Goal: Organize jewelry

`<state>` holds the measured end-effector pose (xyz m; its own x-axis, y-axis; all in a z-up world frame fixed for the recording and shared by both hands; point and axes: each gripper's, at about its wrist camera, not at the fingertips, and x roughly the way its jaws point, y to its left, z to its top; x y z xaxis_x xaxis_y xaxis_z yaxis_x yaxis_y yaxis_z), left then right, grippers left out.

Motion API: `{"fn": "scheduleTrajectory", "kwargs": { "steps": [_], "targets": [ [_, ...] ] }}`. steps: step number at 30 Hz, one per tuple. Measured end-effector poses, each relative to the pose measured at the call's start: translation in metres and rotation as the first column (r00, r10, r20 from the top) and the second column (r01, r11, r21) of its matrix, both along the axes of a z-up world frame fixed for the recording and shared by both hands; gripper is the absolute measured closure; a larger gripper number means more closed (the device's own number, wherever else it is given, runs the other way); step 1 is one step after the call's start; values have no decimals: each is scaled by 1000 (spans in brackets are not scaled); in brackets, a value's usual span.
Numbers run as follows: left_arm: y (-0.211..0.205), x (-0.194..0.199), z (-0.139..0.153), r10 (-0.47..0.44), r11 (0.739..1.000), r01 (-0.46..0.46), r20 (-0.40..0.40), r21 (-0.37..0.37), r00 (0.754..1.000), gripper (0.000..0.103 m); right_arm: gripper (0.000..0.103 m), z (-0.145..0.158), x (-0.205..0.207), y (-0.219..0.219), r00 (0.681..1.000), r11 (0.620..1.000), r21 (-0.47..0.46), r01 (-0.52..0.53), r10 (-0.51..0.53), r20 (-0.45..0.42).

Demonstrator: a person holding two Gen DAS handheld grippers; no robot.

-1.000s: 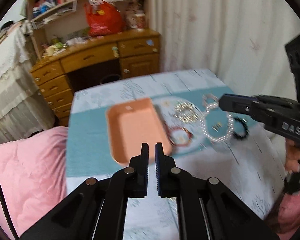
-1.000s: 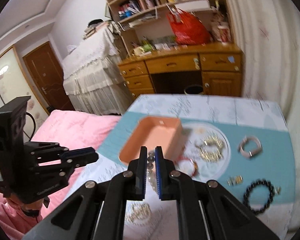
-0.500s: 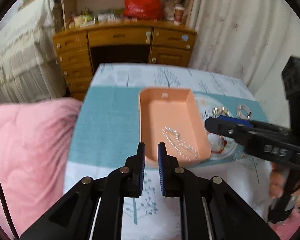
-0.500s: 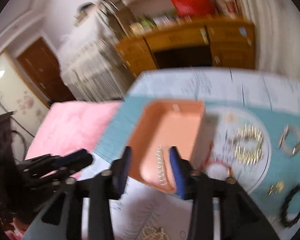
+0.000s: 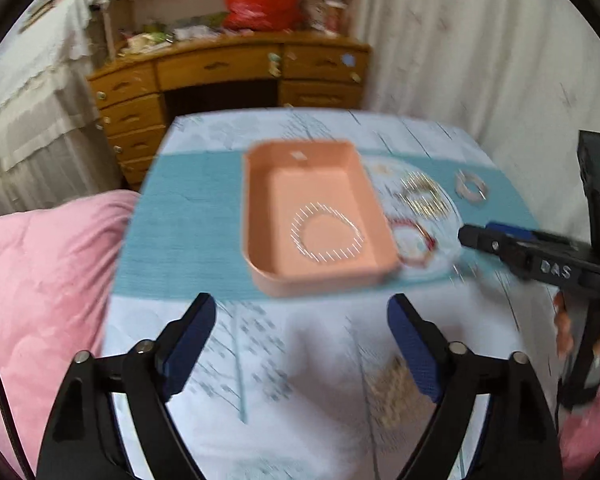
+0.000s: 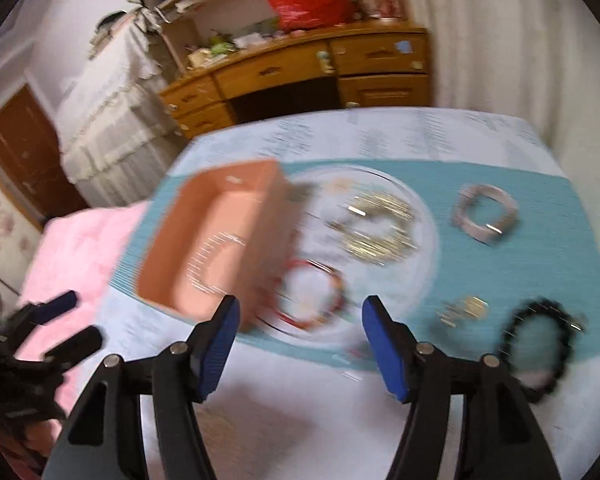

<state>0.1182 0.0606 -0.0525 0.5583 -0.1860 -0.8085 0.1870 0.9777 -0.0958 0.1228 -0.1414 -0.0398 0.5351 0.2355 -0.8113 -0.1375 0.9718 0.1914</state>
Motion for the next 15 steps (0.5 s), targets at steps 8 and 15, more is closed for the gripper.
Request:
{"fn": "scheduleTrajectory", "kwargs": {
  "steps": [8,15],
  "targets": [
    [-42,-22,-31,-80,996,83,-58,42,995,2,39,-18,-37,-70,999,991,-128,48,-47,13],
    [-70,-29,-64,-130,990,137,-142,43,981,2,39,-36,-53,-110,998,989,-136,66,-63,27]
  ]
}}
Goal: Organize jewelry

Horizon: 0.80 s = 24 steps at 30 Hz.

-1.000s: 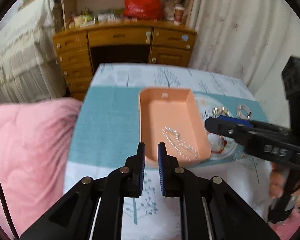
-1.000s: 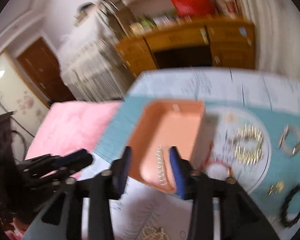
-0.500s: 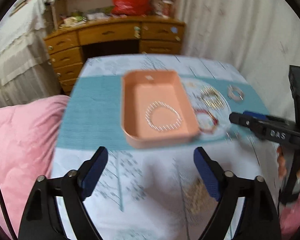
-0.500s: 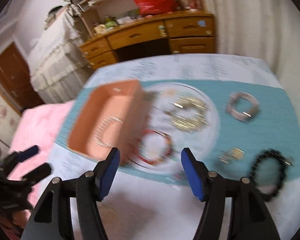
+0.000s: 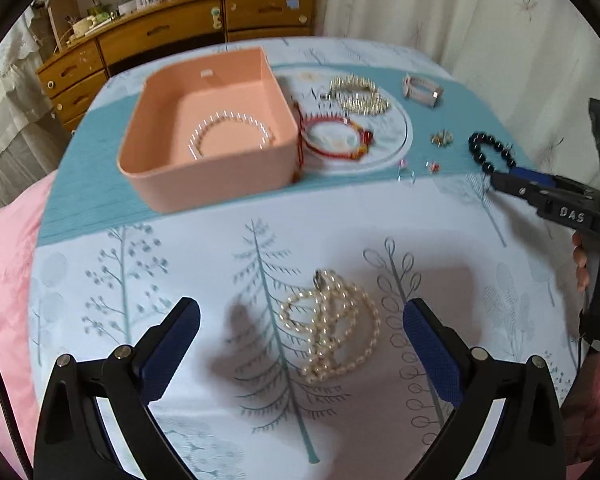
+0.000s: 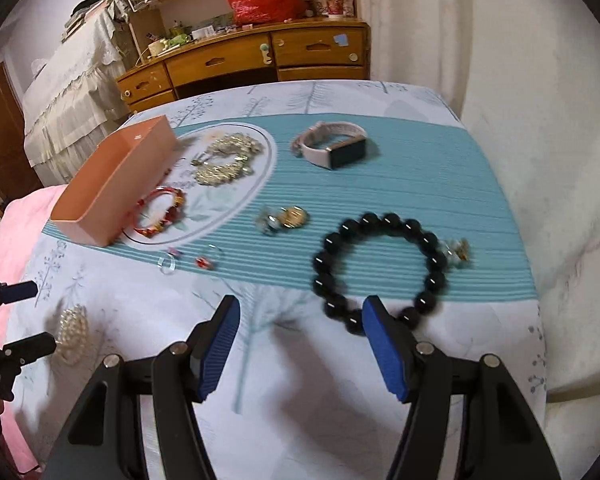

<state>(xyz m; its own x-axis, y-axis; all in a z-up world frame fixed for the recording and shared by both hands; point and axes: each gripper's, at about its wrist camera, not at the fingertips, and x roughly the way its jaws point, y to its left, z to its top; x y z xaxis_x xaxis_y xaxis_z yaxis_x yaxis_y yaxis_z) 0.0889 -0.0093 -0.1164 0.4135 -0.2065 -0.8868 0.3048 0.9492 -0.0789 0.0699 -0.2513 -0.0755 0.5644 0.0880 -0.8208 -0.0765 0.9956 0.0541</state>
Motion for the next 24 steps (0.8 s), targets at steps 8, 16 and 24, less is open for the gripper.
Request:
{"fn": "scheduleTrajectory", "kwargs": {
  "steps": [8,16,24],
  "targets": [
    [-7,0,-21,-4,1000,5,-28,21,1000,2,39,-11,3,9,996,988,-132,-76,81,34],
    [-12,-5,-24,-22,999,20,35,45,999,0,39,-16,5,12,997,984,-164,-67,74,39],
    [-7,-10,-24,-13,1000,11,86,25,996,0,39,-17,3,14,996,984,-168,-62,72,56]
  ]
}}
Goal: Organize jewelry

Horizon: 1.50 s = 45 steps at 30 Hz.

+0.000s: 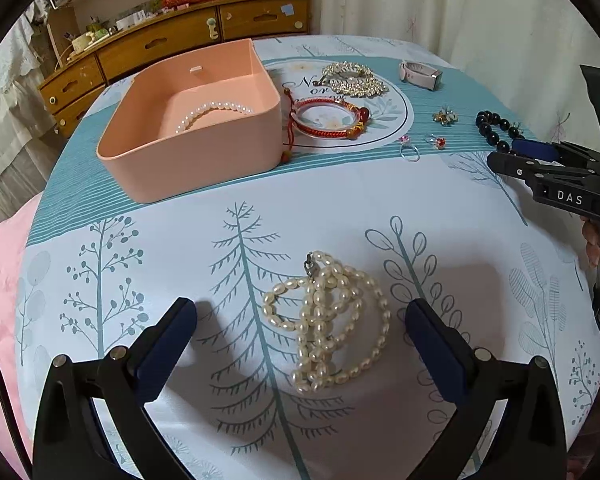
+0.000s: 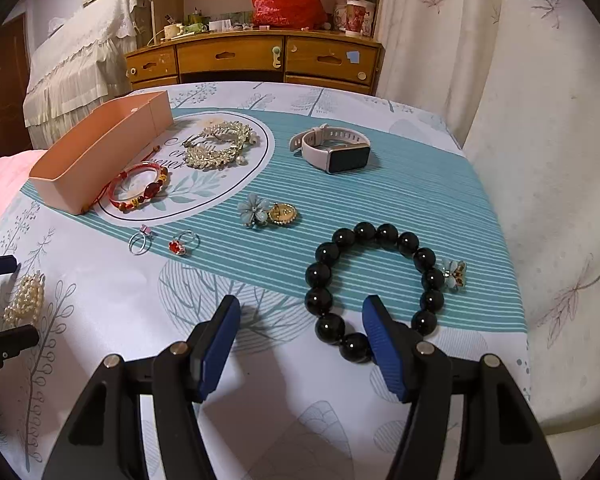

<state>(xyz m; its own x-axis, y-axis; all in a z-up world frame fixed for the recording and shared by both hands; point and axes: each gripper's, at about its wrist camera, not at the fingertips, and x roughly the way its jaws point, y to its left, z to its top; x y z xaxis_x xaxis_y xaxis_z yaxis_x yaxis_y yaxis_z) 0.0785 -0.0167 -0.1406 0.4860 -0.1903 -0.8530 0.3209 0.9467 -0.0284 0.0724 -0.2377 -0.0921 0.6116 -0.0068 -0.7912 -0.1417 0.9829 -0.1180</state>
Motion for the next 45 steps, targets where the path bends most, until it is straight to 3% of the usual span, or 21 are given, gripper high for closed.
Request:
{"fn": "scheduleTrajectory", "kwargs": {
  "steps": [6,8,10,13,17,20,21,22,25,27,30,38,42,44,45],
  "targets": [
    [2,-9,-1,35,999,-34,45,-15,998,0,43,1,0,2,1000,1000,-5,5,-5,-12],
    [3,-11,-1,39,999,-38,44,-16,998,0,67,3,0,3,999,1000,24,-8,8,-36],
    [3,-11,0,40,999,-40,29,-11,999,0,81,4,1,2,998,998,64,-19,23,-63],
    [1,-9,0,41,999,-41,-1,-2,999,0,88,5,0,2,995,996,83,-19,27,-91],
    [0,-10,1,41,999,-41,-22,7,999,7,88,7,-3,-6,986,969,244,23,18,-163],
    [1,-15,9,33,999,-33,-11,1,999,43,88,5,-6,-11,975,937,342,71,7,-221],
    [2,-15,10,35,999,-35,-12,-3,999,59,88,5,-7,-11,972,929,361,80,7,-233],
    [3,-15,11,37,999,-37,-17,-7,999,68,88,4,-8,-11,969,919,384,85,13,-247],
    [9,-13,13,48,998,-49,-42,-30,998,85,88,3,-11,-6,964,908,410,85,28,-263],
    [17,-10,13,47,994,-55,-85,-93,995,92,88,3,-12,-2,962,901,427,78,45,-269],
    [25,-8,14,45,985,-65,-126,-159,991,96,88,5,-11,7,956,879,474,57,89,-279],
    [42,-8,36,25,966,-52,-111,-252,993,97,88,29,-6,36,952,806,592,-21,197,-234],
    [49,-7,50,24,963,-43,-75,-267,997,97,88,46,-2,52,956,802,592,-73,225,-187],
    [48,-4,48,18,964,-39,-81,-263,997,95,88,56,0,63,958,801,589,-103,240,-159],
    [48,-3,46,17,965,-40,-88,-260,996,87,88,59,0,66,958,799,591,-111,244,-150]
  ]
}}
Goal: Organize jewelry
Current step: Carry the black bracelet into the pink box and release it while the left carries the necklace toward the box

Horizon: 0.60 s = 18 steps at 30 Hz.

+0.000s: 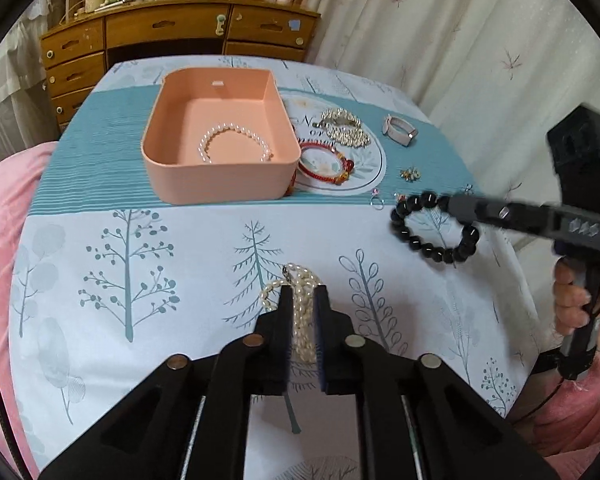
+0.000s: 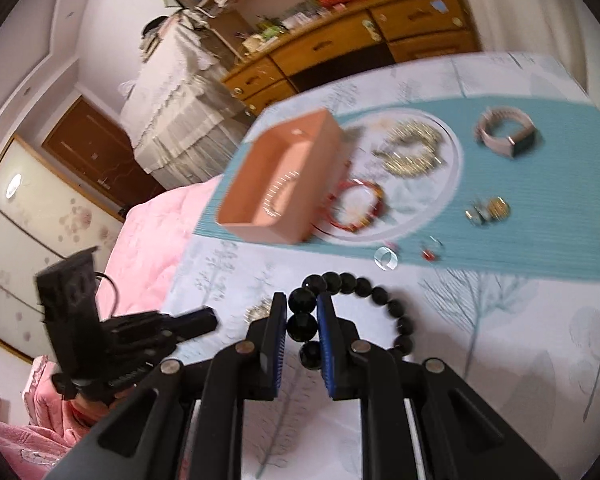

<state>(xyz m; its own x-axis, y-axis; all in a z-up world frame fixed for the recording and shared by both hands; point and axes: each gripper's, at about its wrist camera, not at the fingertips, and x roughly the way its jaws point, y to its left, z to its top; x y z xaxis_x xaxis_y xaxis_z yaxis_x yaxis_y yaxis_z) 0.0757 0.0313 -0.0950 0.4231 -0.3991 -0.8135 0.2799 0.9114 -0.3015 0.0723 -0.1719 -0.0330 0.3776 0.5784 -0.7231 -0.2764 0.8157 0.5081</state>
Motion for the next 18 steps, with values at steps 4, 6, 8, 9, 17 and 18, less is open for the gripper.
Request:
{"fn": "scheduleTrajectory", "kwargs": {
  "steps": [4,6,8,9,17,18],
  "targets": [
    [-10,4,-16,-25,999,27,-48,46,999,52,88,14,1,9,999,1000,12,2,-3,39],
    [-13,6,-23,-39,998,43,-64,55,997,52,88,18,2,11,999,1000,28,-1,0,46],
    [-16,8,-28,-41,997,46,-77,65,996,52,88,24,1,12,998,999,42,-6,4,62],
    [-18,10,-31,-39,996,46,-82,82,996,52,88,26,0,12,998,999,41,-7,4,69],
    [-23,12,-35,-37,983,43,-32,176,999,78,88,42,-10,1,992,999,48,-2,-4,130],
    [-22,12,-35,-33,982,37,-27,184,999,82,88,43,-11,0,991,999,51,-2,-5,135]
  ]
}}
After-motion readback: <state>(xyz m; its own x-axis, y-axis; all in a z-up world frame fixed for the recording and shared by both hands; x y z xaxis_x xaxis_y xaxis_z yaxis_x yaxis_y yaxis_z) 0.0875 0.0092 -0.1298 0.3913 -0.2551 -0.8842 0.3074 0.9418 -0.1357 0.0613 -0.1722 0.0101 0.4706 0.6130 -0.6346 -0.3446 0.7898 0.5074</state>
